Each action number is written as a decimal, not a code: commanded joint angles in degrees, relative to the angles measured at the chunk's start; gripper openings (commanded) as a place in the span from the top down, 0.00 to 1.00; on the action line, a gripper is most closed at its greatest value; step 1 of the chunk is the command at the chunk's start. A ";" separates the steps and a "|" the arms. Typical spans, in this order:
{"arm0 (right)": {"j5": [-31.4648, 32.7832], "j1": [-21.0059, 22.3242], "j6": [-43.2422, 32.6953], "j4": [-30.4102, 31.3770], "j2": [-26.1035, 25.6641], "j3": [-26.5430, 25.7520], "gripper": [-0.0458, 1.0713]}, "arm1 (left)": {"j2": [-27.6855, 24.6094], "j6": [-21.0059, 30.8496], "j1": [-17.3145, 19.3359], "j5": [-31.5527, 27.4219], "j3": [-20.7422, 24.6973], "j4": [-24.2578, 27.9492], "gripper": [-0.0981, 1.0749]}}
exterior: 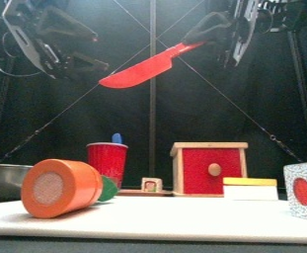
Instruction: Cut the carrot
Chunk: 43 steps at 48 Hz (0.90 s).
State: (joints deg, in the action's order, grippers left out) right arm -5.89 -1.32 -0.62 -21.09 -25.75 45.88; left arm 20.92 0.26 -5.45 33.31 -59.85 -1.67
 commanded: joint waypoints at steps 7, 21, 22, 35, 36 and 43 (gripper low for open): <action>-1.41 -0.44 0.09 0.00 -0.62 0.09 0.58 | -7.38 -0.09 -1.76 1.23 4.57 -2.81 0.07; -1.41 -1.05 0.09 0.09 -0.79 0.26 0.58 | -9.05 -0.09 -2.11 1.23 4.22 -4.22 0.10; -1.41 -1.14 0.09 0.09 -0.79 0.26 0.58 | -9.05 -0.09 -2.11 1.23 4.13 -4.39 0.10; -1.41 -1.32 0.09 0.00 -0.79 0.35 0.58 | -9.05 -0.26 -2.11 0.44 3.60 -5.01 0.29; -1.49 -1.32 0.09 0.00 -0.79 0.35 0.58 | -9.05 -0.26 -2.11 0.44 3.43 -5.01 0.30; -1.76 -1.49 0.09 -0.09 -0.79 0.35 0.58 | -9.05 -0.26 -2.11 -0.44 3.08 -5.01 0.41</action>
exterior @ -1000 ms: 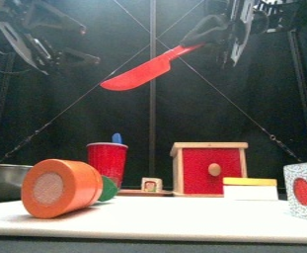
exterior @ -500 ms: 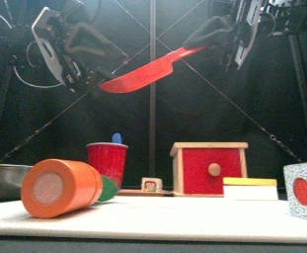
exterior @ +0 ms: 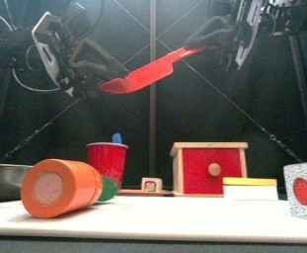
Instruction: Cut the carrot
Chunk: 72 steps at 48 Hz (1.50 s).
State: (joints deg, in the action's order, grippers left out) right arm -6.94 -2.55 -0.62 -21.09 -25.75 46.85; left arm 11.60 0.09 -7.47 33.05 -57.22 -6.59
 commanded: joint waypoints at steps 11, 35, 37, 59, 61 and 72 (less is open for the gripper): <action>-0.88 -2.55 0.09 0.09 0.09 0.44 0.58 | 0.44 -0.09 -0.26 -1.58 0.44 0.00 0.50; -2.20 -8.96 0.26 1.67 14.15 0.00 0.58 | -1.05 0.09 -12.13 -7.56 0.70 0.88 0.58; -2.20 -9.49 0.26 2.37 16.08 -0.62 0.58 | -1.58 0.09 -13.27 -8.88 0.97 0.70 0.58; 3.87 -11.25 0.18 6.24 27.42 -11.16 0.58 | -7.38 0.18 -17.40 -22.06 5.45 -1.76 0.58; 4.31 -11.34 0.18 6.24 27.69 -11.60 0.58 | -7.47 0.18 -17.49 -22.41 5.45 -2.11 0.58; 4.75 -11.69 0.18 6.33 28.39 -12.13 0.58 | -7.73 0.00 -17.58 -22.76 5.01 -2.99 0.58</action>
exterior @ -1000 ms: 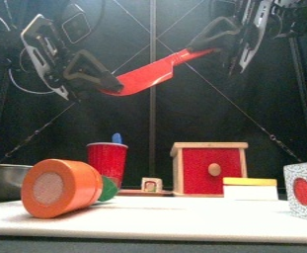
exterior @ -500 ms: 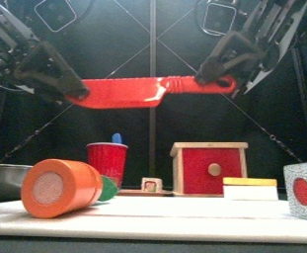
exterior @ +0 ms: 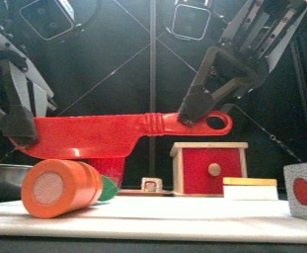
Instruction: Cut the carrot
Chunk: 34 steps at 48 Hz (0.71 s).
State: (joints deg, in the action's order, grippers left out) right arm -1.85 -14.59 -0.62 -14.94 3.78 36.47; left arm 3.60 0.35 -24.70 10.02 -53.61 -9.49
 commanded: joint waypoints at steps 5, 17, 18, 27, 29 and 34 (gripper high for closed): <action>-0.35 0.35 0.26 0.18 -1.14 -1.93 0.58 | 0.26 -0.26 -0.35 0.18 1.32 -0.09 0.58; -0.26 0.70 0.26 3.43 -1.67 -2.81 0.58 | 1.05 -0.35 0.09 0.09 1.41 0.00 0.58; -0.26 0.70 0.18 3.69 -1.67 -2.81 0.58 | 1.14 -0.35 0.09 0.09 1.32 0.00 0.58; -0.18 1.23 0.18 5.71 -1.58 -3.25 0.58 | 2.20 -0.35 0.62 -0.62 1.14 0.26 0.58; -0.18 1.32 0.18 5.80 -1.58 -3.25 0.58 | 2.20 -0.35 0.79 -0.79 1.14 0.44 0.58; -0.09 1.58 0.18 5.89 -1.41 -3.25 0.58 | 2.20 -0.44 1.49 -0.88 1.14 0.97 0.58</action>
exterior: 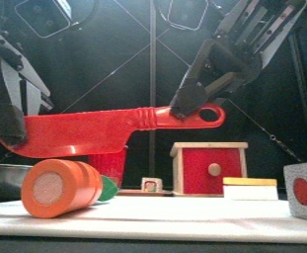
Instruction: Cut the carrot
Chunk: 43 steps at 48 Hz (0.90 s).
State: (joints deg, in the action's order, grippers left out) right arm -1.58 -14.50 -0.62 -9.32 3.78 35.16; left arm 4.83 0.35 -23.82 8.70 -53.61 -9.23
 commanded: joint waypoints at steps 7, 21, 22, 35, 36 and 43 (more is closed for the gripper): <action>-0.44 2.02 0.18 0.70 -1.41 -1.85 0.58 | 0.97 -0.44 1.76 0.35 0.97 2.02 0.58; -0.18 2.46 0.18 0.97 -1.23 -1.76 0.58 | 0.88 -0.35 2.37 -0.18 0.88 2.99 0.58; -0.18 2.46 0.18 0.88 -1.14 -1.76 0.58 | 0.88 -0.35 2.37 -0.35 0.88 3.08 0.58; -0.09 2.20 0.18 0.97 -0.18 -1.85 0.58 | -0.18 -0.35 2.29 -0.70 0.88 2.90 0.58; -0.09 2.20 0.18 0.88 0.00 -1.85 0.58 | -0.18 -0.35 2.29 -0.70 0.88 2.90 0.58; -0.09 2.02 0.09 0.88 0.44 -1.85 0.58 | -0.79 -0.35 2.20 -0.97 0.97 2.90 0.58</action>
State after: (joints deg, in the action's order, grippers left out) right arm -1.23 -13.36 -0.62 -8.53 5.10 35.16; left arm 3.96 0.35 -21.80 7.38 -53.70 -6.50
